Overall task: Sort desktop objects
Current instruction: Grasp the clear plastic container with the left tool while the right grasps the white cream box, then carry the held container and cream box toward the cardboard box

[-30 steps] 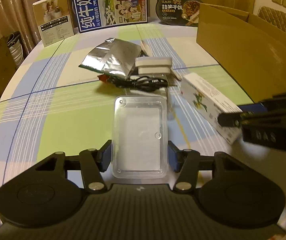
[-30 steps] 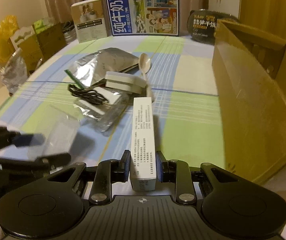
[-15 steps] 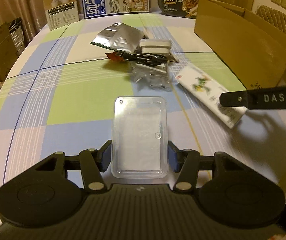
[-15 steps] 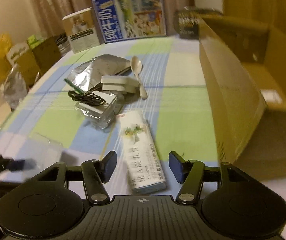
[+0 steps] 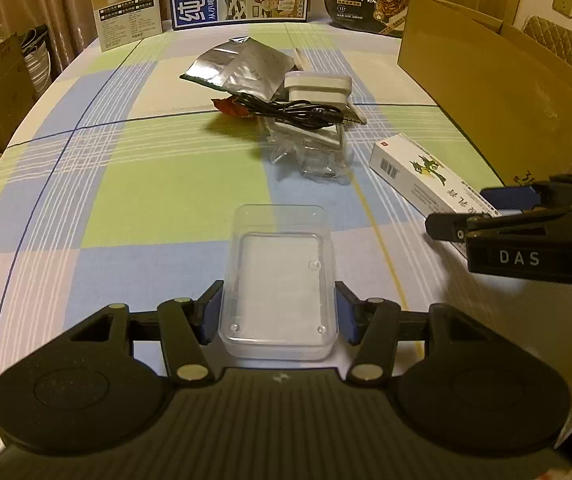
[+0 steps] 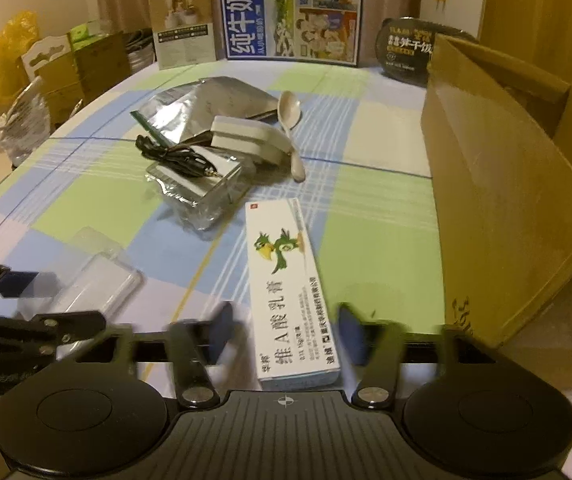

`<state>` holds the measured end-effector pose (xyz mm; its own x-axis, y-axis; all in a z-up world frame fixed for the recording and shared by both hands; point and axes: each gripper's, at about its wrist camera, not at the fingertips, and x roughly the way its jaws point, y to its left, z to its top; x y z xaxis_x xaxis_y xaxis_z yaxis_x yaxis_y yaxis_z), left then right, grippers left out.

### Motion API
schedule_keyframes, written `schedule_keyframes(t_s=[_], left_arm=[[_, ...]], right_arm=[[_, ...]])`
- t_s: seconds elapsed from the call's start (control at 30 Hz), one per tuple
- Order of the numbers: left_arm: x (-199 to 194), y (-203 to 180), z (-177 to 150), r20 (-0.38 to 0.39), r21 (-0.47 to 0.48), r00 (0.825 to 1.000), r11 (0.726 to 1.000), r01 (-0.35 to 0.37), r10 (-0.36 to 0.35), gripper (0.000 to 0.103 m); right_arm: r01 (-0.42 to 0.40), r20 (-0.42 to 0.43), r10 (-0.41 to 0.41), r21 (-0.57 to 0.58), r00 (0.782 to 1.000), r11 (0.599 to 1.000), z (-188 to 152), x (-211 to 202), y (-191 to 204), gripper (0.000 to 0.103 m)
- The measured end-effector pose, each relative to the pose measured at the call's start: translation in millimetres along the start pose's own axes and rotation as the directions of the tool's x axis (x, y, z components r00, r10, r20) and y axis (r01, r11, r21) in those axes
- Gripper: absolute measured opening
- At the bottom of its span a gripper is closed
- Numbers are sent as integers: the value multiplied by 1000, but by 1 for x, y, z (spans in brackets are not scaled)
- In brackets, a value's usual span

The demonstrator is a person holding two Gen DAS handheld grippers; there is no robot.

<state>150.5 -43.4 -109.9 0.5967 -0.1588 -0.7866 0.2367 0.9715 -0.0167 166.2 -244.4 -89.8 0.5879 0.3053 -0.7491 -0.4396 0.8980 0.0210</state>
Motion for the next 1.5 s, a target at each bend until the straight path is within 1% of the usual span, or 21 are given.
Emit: schedule_keyframes(t_s=[0.2, 0.4, 0.47, 0.7, 0.83, 0.9, 1.0, 1.27, 1.5], left_arm=[[6, -1, 3, 6, -7, 1000, 1000, -10, 10, 51], [9, -1, 4, 19, -13, 1000, 1000, -22, 22, 57], [10, 0, 4, 23, -16, 999, 1000, -23, 23, 57], [12, -1, 5, 31, -11, 999, 1000, -29, 29, 56], [12, -2, 6, 31, -11, 999, 999, -30, 31, 52], [11, -2, 5, 31, -11, 999, 999, -31, 31, 51], [4, -3, 4, 47, -9, 999, 1000, -26, 27, 51], [-10, -4, 6, 72, 8, 997, 1000, -21, 21, 51], [-30, -8, 13, 104, 4, 995, 1000, -7, 7, 51]], right_arm=[[0, 13, 0, -16, 1000, 1000, 1, 1, 1, 36], [6, 24, -5, -46, 1000, 999, 4, 8, 5, 37], [9, 21, -8, -53, 1000, 999, 4, 10, 6, 37], [17, 26, -15, -69, 1000, 997, 3, 13, 7, 37], [18, 28, -16, -59, 999, 998, 3, 13, 8, 35], [12, 39, -10, -46, 999, 999, 3, 8, 8, 35], [14, 76, -11, -43, 997, 999, 4, -4, 9, 35], [22, 85, -21, -8, 996, 1000, 3, -26, 4, 35], [24, 125, -28, 34, 992, 999, 4, -63, 2, 35]])
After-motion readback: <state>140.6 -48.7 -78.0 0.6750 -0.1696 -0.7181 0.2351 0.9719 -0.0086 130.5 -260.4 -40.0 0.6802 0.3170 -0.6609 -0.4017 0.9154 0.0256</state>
